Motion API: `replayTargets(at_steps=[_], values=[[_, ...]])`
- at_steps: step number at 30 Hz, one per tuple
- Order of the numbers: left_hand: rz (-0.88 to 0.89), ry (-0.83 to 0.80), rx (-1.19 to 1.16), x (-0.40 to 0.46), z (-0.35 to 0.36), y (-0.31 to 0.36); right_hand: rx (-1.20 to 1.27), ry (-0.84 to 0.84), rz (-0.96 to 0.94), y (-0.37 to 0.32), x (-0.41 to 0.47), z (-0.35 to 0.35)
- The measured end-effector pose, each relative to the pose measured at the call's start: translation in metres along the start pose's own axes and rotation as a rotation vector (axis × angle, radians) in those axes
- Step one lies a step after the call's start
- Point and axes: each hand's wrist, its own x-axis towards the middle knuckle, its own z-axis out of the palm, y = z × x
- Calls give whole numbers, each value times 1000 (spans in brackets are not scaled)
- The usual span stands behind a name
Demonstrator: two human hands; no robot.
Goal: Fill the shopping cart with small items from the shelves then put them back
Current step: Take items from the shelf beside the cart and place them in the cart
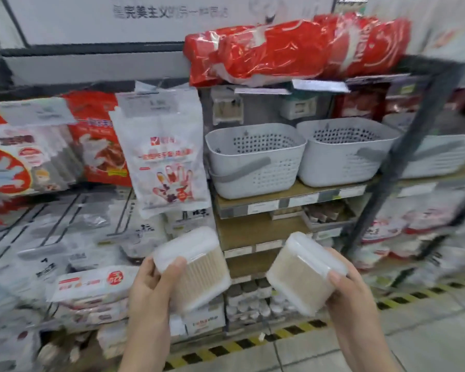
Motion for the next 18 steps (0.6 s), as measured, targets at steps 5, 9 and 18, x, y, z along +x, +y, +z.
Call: replayTargets(at_steps=[5, 9, 18], values=[[-47, -38, 37, 7, 85, -25, 39, 68, -48, -35, 32, -63], [-5, -74, 45, 21, 124, -21, 33, 24, -76, -54, 66, -74], [153, -55, 13, 112, 159, 7, -32, -73, -176, -84, 168, -19]])
